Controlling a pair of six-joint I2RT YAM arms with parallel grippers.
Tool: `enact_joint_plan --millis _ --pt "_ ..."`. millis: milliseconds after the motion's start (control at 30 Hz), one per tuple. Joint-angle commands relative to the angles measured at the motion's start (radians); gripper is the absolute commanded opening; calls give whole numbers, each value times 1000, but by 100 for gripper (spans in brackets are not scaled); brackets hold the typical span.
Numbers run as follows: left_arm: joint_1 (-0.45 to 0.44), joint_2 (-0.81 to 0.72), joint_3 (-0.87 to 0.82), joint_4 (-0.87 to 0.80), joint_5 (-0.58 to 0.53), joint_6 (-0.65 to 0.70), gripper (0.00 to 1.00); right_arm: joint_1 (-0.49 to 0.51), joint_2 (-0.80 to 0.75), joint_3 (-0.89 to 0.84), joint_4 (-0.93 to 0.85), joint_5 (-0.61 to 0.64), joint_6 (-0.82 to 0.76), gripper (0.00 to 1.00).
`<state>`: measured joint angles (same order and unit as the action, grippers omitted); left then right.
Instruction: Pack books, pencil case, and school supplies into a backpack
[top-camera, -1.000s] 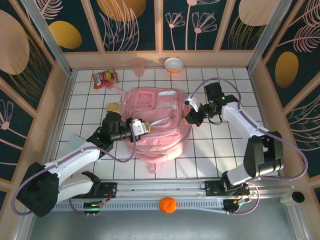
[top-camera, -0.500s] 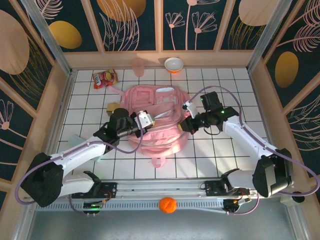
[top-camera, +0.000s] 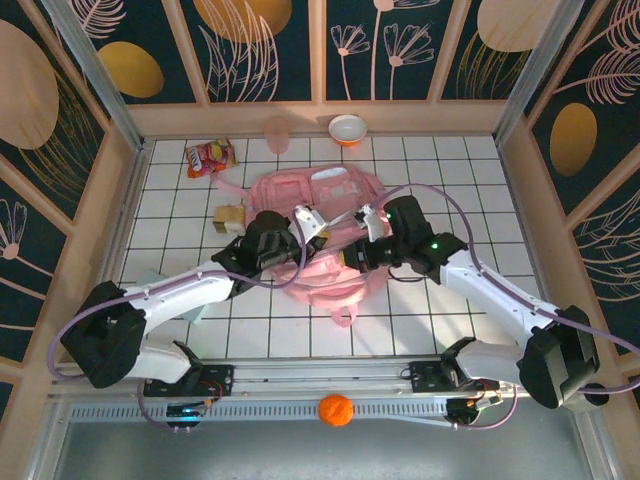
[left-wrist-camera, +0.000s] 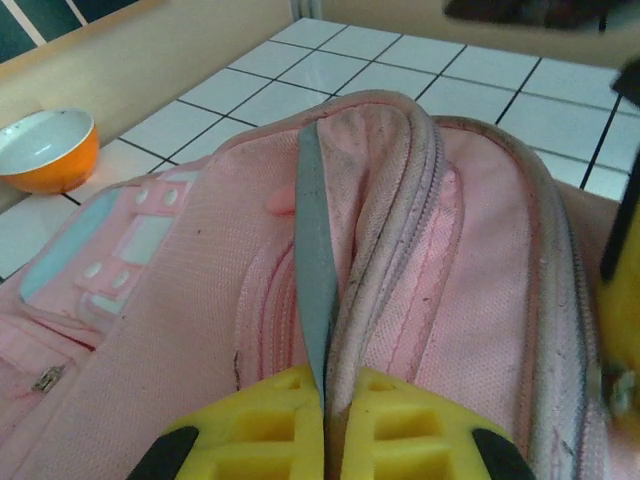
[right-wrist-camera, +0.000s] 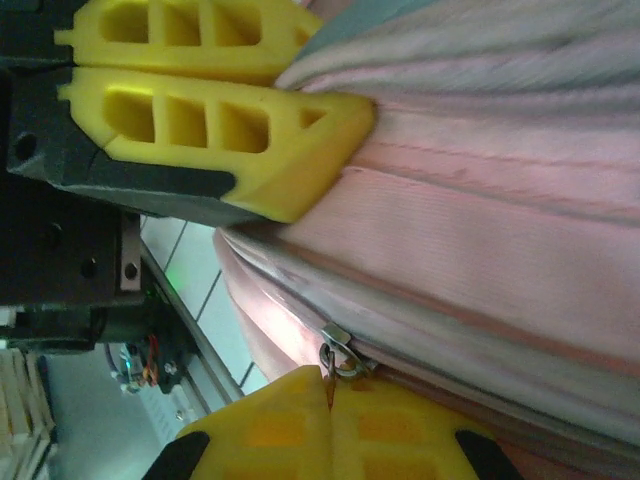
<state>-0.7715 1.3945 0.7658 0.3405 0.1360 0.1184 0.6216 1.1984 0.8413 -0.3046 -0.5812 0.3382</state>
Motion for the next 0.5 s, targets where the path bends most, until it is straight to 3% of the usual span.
enact_joint_plan --millis 0,233,467 --pt "-12 8 89 197 -63 -178 0 50 -19 -29 98 43 244 0" --pt "-35 67 186 194 -132 -456 0 84 -49 -95 171 165 511 0" --pt "-55 157 330 74 -249 -765 0 114 -156 -193 225 318 699 0"
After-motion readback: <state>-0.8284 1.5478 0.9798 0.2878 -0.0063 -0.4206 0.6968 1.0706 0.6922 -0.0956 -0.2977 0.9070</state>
